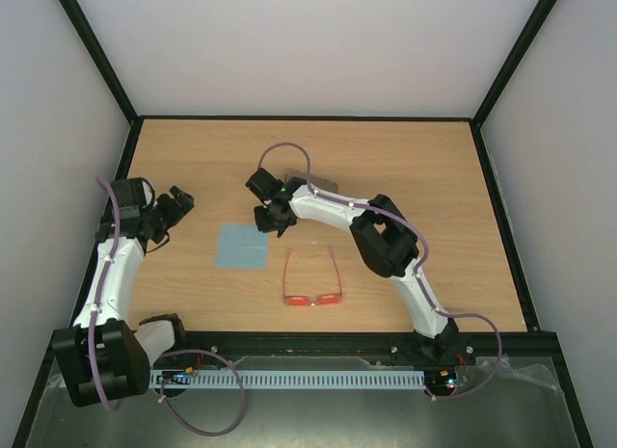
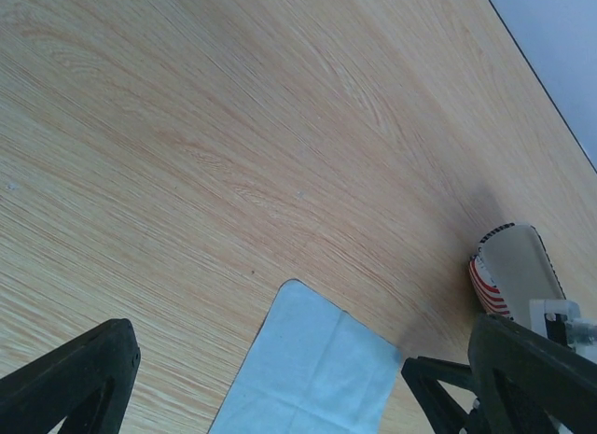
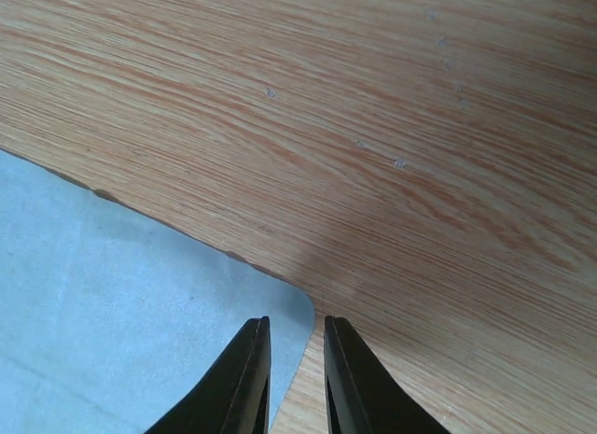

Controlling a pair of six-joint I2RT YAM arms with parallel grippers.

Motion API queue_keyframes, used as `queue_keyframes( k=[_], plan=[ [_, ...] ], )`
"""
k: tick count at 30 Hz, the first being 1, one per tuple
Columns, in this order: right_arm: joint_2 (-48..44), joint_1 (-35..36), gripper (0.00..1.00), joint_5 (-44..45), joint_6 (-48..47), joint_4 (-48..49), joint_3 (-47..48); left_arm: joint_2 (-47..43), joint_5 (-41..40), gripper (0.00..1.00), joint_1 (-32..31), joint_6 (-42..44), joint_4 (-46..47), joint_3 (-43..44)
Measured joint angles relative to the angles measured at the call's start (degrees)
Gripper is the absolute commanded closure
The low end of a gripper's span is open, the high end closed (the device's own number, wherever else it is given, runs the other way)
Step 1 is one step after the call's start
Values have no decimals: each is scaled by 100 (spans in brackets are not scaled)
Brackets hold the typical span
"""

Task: Organize the sunglasses
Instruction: Move the glasses cleaning cloth to the center of the board.

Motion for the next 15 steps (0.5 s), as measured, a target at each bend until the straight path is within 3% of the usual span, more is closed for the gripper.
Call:
queue_keyframes(
  k=[15],
  plan=[
    [133, 17, 84, 35, 0, -87, 72, 7, 83, 1, 26, 55, 76, -35]
  ],
)
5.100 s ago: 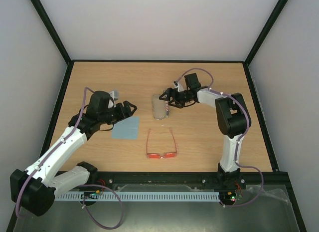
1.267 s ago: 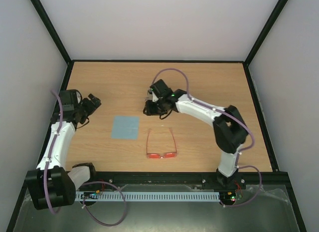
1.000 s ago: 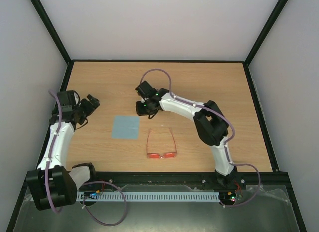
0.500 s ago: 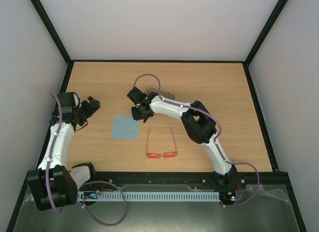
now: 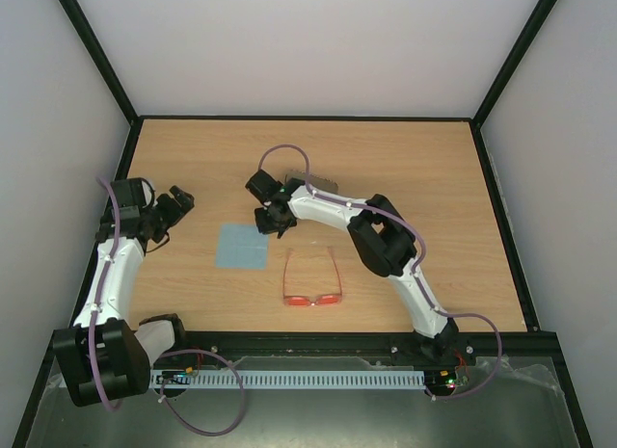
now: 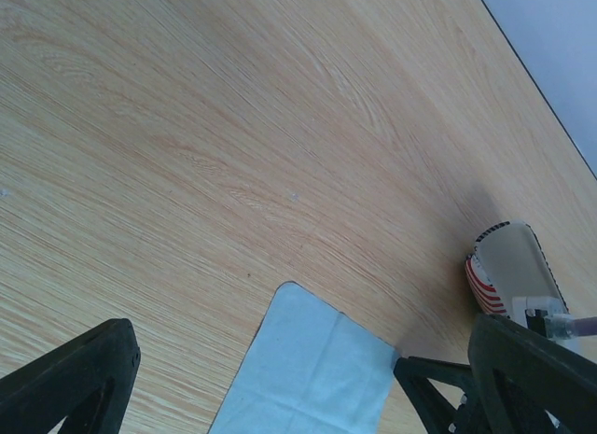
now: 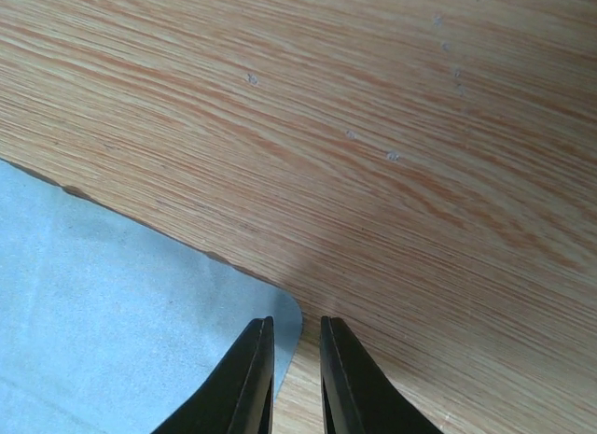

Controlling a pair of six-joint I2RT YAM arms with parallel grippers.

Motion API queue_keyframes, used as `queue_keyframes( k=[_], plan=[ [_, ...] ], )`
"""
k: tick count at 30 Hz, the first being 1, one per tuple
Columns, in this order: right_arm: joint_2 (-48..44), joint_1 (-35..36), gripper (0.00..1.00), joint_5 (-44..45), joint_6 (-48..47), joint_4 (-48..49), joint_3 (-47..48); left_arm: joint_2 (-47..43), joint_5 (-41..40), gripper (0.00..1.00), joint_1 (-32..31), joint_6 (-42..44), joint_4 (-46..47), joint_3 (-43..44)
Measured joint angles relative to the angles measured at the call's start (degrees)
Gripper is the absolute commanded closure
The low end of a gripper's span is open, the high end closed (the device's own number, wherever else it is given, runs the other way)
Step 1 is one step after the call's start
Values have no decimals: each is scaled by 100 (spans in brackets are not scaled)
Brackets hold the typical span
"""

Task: Organize the sunglasses
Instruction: Move the glasses cleaning cloth to the center of the board.

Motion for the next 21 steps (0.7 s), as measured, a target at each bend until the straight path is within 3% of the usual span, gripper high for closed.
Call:
queue_keyframes(
  k=[10, 16, 21],
  plan=[
    [175, 0, 84, -2, -4, 4, 201, 0, 24, 1, 0, 35, 4, 0],
    [210, 0, 95, -4, -2, 9, 243, 0, 42, 0, 0, 52, 2, 0],
    [179, -2, 99, 0, 9, 87, 153, 0, 81, 0, 2, 72, 7, -7]
  ],
)
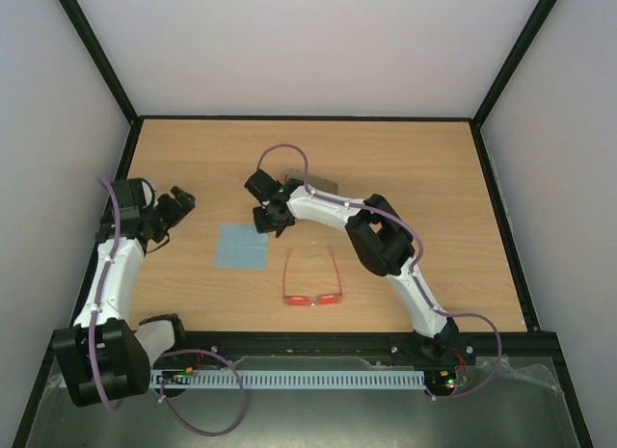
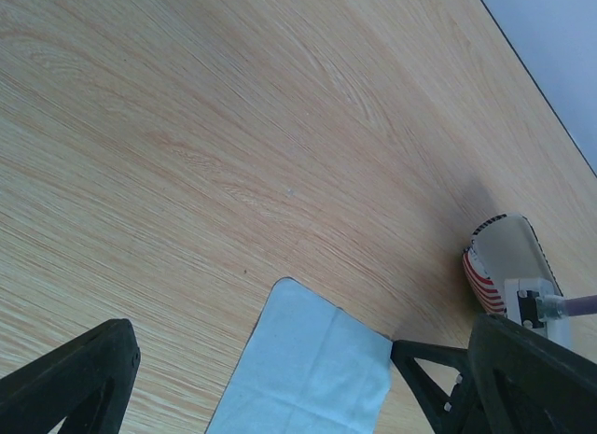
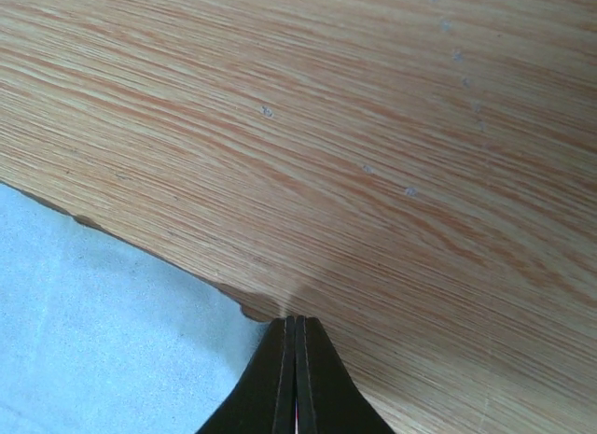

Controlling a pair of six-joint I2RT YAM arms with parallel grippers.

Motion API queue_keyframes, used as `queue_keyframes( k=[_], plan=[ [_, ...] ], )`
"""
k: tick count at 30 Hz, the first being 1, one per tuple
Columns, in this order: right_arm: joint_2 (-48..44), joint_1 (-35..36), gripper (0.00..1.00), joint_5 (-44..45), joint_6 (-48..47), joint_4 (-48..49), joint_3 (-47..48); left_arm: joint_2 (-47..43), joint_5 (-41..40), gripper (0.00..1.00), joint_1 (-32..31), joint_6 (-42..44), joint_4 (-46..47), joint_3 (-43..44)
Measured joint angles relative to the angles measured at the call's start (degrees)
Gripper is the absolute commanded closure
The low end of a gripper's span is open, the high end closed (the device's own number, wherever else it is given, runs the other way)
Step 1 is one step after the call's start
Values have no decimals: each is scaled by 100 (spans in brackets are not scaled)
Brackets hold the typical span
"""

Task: Organize the sunglasses
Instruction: Move the glasses cleaning cloth to the center of the board.

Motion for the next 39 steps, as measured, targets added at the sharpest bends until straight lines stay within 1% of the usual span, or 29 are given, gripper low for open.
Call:
queue_keyframes(
  k=[4, 11, 19, 23, 28, 30, 36, 37, 38, 39],
  plan=[
    [-81, 2, 99, 46, -2, 118, -153, 0, 35, 0, 0, 17, 22, -63],
    [-273, -2, 99, 404, -70, 109, -442, 15, 264, 1, 0, 136, 39, -155],
    [-597, -208, 99, 605, -153, 87, -927, 70, 435, 1, -24, 210, 50, -254],
    [-640, -380, 99, 623, -201, 87, -992, 197, 444, 0, -195, 210, 122, -249],
    [-654, -514, 99, 621, -289, 76, -973, 634, 396, 1, -710, 188, 177, -192],
    [-654, -540, 99, 616, -328, 59, -907, 822, 343, 1, -861, 186, 181, -101],
    [-654, -546, 98, 553, -413, 44, -496, 1523, 101, 7, -1268, 188, 273, 446],
    [-654, -546, 95, 540, -420, 44, -444, 1615, 66, 7, -1309, 184, 295, 509],
    [-654, -546, 89, 514, -435, 42, -391, 1711, 31, 7, -1357, 179, 319, 573],
    [-654, -546, 86, 485, -446, 42, -356, 1790, -7, 6, -1397, 175, 341, 625]
  ],
)
